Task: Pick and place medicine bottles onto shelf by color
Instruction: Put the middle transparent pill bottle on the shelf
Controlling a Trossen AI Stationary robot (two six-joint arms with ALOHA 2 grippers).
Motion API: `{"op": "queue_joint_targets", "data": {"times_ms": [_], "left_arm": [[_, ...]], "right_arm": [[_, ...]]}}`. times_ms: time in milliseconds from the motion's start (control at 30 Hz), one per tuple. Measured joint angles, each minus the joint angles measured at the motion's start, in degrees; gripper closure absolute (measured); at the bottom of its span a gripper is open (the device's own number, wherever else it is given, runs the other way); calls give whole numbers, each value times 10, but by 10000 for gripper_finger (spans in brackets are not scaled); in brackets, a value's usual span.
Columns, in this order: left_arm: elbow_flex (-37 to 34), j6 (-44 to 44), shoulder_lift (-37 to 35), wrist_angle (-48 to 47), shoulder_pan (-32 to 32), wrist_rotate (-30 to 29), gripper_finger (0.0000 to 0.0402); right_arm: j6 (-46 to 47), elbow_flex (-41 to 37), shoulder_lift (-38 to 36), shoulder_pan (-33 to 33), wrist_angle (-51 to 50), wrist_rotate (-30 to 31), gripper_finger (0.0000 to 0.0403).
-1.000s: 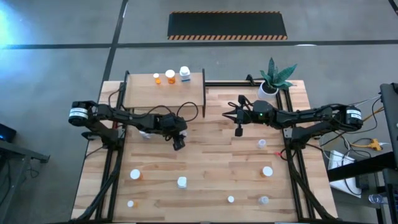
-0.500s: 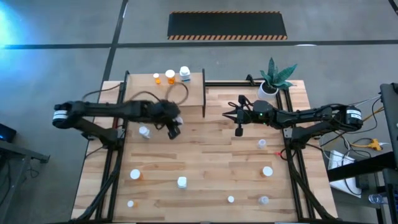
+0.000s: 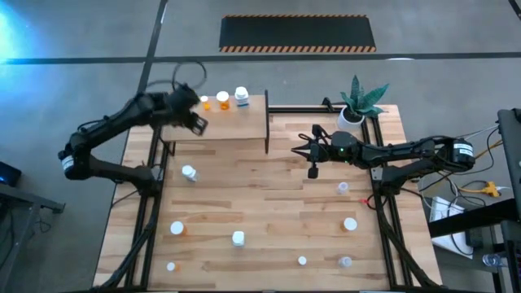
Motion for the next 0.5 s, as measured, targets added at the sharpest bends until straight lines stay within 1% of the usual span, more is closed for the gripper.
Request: {"op": "queue_joint_targets", "data": {"times_ms": [67,133,200,267,367,500], "left_arm": [[-1,37,5,16,57,15,278],[-3,64,7,48,109,45,278],[-10,82,7,86,153,82,277],[-19,95,9,108,189,100,277],[-34,101,14,118,219,115,277],[-49,101,24,120,229,138,277]], "right_arm": [[0,0,0,0,-2,0,394],[0,-1,0,0,-2,-1,394],[0,-2,0,0,-2,-7,394],[0,-2,0,0,-2,-10,394],[0,-4,0,0,-2,-11,394],[0,-6,0,0,-2,-11,394]]}}
